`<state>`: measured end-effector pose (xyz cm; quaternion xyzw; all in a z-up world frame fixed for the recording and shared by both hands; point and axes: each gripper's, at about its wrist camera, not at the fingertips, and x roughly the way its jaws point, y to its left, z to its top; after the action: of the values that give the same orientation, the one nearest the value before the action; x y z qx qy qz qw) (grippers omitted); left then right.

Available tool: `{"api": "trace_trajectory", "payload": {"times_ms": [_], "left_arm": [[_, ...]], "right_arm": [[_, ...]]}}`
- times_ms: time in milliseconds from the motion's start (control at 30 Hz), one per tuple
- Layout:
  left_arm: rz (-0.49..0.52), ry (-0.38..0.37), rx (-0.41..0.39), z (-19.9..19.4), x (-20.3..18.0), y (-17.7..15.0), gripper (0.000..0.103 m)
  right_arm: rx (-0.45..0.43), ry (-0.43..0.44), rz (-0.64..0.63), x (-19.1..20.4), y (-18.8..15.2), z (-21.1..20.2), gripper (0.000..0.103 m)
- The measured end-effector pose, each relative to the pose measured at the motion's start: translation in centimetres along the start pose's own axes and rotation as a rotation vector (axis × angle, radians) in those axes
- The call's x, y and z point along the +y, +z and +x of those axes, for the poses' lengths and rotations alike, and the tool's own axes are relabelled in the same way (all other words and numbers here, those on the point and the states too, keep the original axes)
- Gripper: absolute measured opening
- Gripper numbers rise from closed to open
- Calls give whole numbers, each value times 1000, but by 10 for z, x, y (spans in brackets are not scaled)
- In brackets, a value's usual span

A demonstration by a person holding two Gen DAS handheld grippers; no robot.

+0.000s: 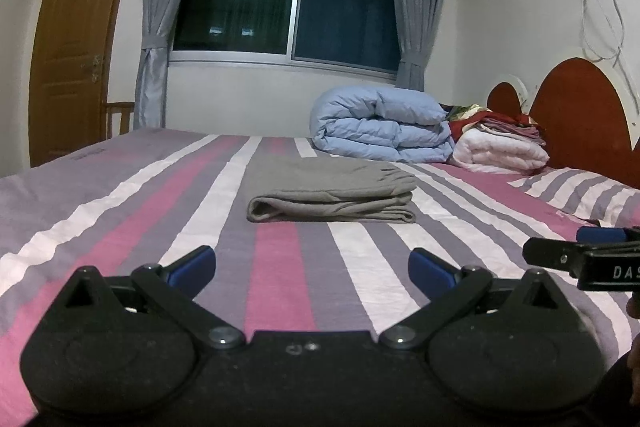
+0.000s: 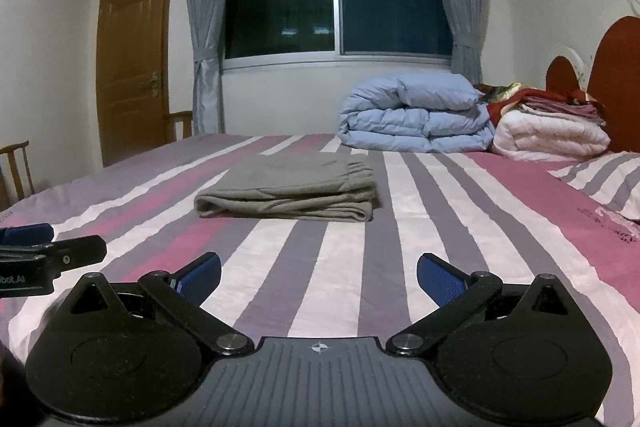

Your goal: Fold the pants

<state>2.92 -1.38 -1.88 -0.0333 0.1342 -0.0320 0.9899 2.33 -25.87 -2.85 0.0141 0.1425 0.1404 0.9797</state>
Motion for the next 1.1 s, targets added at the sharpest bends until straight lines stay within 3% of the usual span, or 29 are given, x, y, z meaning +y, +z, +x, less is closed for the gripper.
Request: {"api": "trace_trajectory", "payload": {"times_ms": [1100], "left_arm": [[-5, -9, 0, -1, 2, 1, 97]], "right_arm": [[2, -1, 2, -4, 0, 2, 103]]}}
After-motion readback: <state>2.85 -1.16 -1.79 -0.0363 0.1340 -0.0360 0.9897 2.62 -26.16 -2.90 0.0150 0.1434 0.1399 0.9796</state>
